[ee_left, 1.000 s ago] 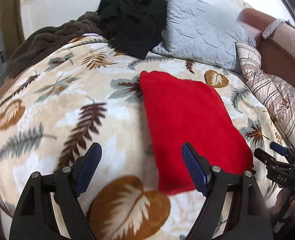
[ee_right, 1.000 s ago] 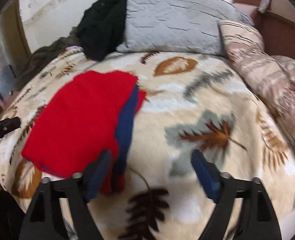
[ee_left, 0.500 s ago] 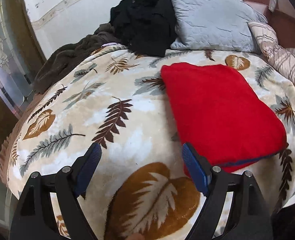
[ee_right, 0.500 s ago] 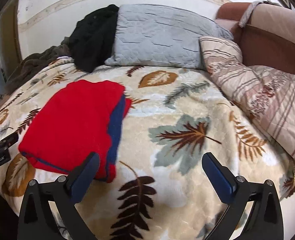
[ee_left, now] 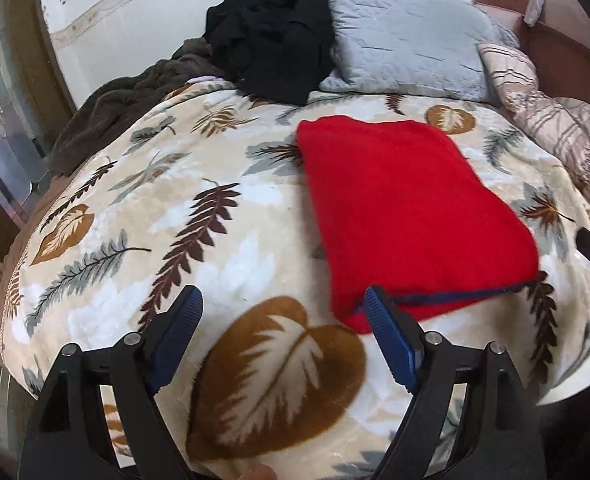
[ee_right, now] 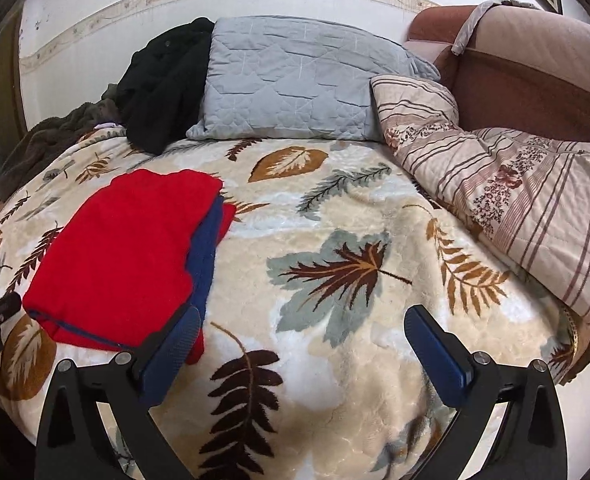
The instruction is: Fold small clothes
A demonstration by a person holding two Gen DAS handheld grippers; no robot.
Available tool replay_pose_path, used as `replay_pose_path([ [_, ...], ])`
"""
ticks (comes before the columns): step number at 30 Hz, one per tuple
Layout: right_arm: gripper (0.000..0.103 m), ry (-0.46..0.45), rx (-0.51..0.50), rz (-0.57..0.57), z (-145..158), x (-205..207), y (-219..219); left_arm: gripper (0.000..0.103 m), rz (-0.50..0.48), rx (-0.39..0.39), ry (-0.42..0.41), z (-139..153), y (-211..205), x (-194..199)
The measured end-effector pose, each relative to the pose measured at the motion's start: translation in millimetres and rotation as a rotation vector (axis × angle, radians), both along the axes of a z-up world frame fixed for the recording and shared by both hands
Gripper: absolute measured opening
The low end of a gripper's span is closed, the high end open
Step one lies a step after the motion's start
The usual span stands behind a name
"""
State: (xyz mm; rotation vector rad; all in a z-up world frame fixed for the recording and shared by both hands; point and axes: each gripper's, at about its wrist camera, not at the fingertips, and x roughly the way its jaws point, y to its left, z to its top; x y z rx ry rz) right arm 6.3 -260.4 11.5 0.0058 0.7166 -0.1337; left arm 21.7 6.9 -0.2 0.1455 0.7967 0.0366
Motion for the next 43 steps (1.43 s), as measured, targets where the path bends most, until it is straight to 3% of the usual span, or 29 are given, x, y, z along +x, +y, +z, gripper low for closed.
replay_pose_path([
  [6,0.103,-0.015,0.011,0.02,1,-2,2,0.083,-0.049,-0.052,0.023,2,-9,-14],
  [43,0.103,-0.032,0.04,0.012,4,-11,0,0.083,-0.112,-0.113,0.018,17,-40,-33],
])
